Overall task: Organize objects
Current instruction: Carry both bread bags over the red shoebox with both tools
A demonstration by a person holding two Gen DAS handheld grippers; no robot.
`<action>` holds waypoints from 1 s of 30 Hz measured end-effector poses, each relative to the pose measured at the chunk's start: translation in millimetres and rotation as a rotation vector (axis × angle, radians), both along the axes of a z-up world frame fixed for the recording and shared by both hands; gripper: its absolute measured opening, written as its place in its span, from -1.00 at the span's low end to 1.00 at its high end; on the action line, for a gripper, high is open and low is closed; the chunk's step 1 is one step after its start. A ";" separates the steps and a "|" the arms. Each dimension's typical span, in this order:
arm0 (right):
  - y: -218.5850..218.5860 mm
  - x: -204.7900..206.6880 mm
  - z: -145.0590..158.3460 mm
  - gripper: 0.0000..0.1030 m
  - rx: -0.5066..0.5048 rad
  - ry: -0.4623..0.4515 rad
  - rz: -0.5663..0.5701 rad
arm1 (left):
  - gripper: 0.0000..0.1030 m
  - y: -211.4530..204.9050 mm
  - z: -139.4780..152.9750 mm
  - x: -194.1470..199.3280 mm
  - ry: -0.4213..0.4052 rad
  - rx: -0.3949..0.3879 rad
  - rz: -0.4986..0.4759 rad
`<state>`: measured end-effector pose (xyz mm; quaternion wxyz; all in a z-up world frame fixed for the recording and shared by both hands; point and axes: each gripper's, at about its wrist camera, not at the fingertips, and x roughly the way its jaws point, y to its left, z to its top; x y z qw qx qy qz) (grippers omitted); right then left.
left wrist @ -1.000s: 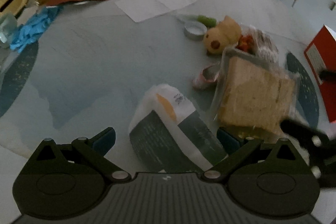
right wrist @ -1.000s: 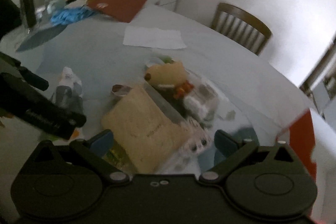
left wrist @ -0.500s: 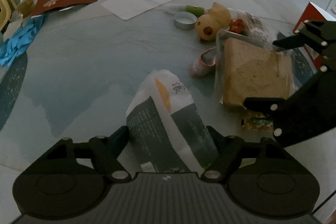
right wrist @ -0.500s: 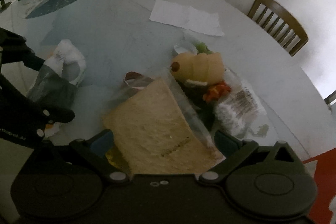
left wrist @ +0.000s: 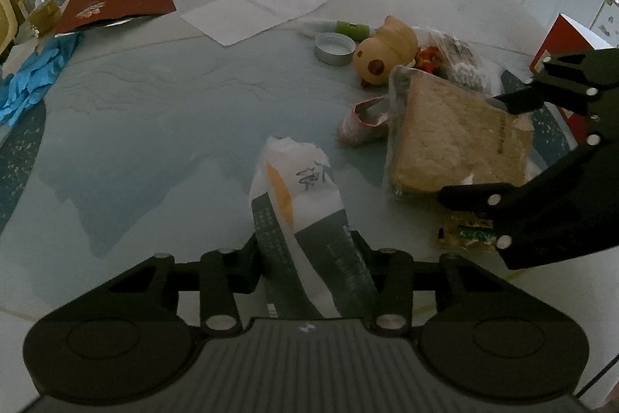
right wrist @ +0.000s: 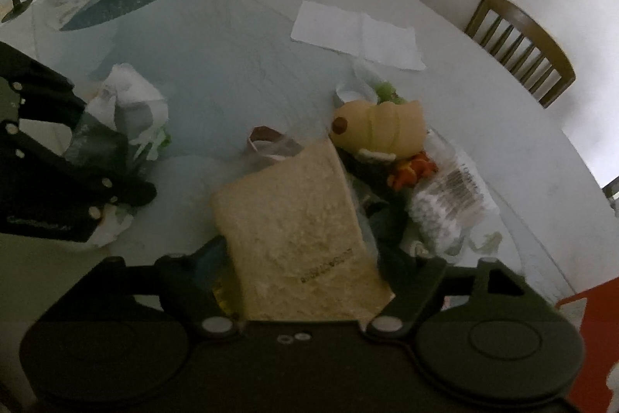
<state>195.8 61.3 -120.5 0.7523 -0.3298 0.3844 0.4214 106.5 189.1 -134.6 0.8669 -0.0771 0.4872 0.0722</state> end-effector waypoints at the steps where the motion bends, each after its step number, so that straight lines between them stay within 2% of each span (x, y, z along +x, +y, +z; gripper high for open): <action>1: -2.4 -1.2 2.4 0.53 0.008 -0.003 -0.005 | -0.27 0.1 0.7 -0.6 0.000 0.000 0.004; 9: -28.3 -10.0 32.2 0.52 0.079 -0.024 -0.068 | -0.29 -4.3 22.9 -7.4 -0.038 0.003 0.023; 18: -79.4 -12.9 70.5 0.52 0.163 -0.041 -0.160 | -0.29 -31.1 65.4 -11.9 -0.092 0.004 0.039; 30: -181.3 10.6 116.4 0.52 0.294 -0.045 -0.320 | -0.29 -113.1 114.9 14.4 -0.168 0.021 -0.086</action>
